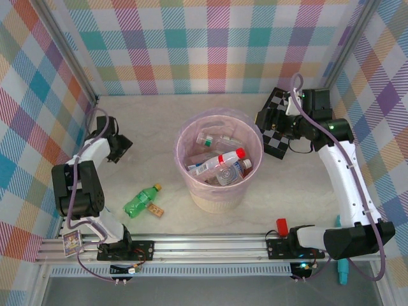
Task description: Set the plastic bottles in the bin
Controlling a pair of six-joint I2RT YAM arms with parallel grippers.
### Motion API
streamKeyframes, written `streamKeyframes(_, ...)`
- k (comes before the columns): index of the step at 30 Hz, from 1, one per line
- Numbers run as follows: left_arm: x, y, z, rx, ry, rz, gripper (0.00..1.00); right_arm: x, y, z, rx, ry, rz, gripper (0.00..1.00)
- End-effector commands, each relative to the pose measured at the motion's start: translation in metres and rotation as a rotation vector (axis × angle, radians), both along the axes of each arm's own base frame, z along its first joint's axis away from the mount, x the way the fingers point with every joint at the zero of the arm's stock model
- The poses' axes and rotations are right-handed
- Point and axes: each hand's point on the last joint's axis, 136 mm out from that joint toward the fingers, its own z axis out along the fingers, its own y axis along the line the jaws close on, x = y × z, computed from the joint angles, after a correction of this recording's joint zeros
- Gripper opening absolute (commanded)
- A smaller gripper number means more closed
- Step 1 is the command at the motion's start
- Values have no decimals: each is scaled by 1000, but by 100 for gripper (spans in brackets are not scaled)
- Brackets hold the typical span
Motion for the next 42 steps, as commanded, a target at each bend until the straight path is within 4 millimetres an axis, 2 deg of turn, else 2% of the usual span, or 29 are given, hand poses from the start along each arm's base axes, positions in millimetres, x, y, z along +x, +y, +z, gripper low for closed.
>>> streamKeyframes(1, 8, -25, 48, 32, -75, -178, 53, 2, 6, 27, 34, -78, 39, 81)
streamKeyframes(4, 12, -45, 75, 14, -136, -276, 46, 4, 12, 38, 69, -99, 62, 81)
streamKeyframes(7, 12, -71, 107, 15, -204, -405, 43, 7, 19, 50, 114, -119, 93, 80)
streamKeyframes(10, 8, -118, 150, 10, -325, -623, 43, 8, 31, 69, 181, -146, 141, 80)
streamKeyframes(12, -1, -154, 188, 6, -442, -772, 43, 8, 42, 84, 218, -171, 182, 80)
streamKeyframes(14, -13, -180, 225, -18, -571, -877, 41, 7, 55, 99, 238, -202, 226, 81)
streamKeyframes(17, -34, -199, 270, -20, -727, -956, 34, 8, 80, 118, 256, -244, 296, 85)
streamKeyframes(20, -62, -219, 303, -21, -849, -1069, 30, 11, 110, 138, 284, -284, 366, 89)
streamKeyframes(24, -95, -249, 317, -35, -882, -1235, 27, 22, 142, 153, 319, -295, 410, 96)
streamKeyframes(30, -129, -281, 303, 14, -802, -1457, 21, 36, 178, 161, 339, -308, 443, 99)
streamKeyframes(34, -137, -291, 298, 31, -796, -1515, 21, 39, 187, 158, 350, -291, 451, 100)
streamKeyframes(40, -136, -301, 301, 46, -822, -1540, 19, 37, 197, 142, 348, -222, 477, 85)
streamKeyframes(42, -134, -303, 303, 50, -829, -1539, 19, 35, 200, 135, 349, -192, 486, 73)
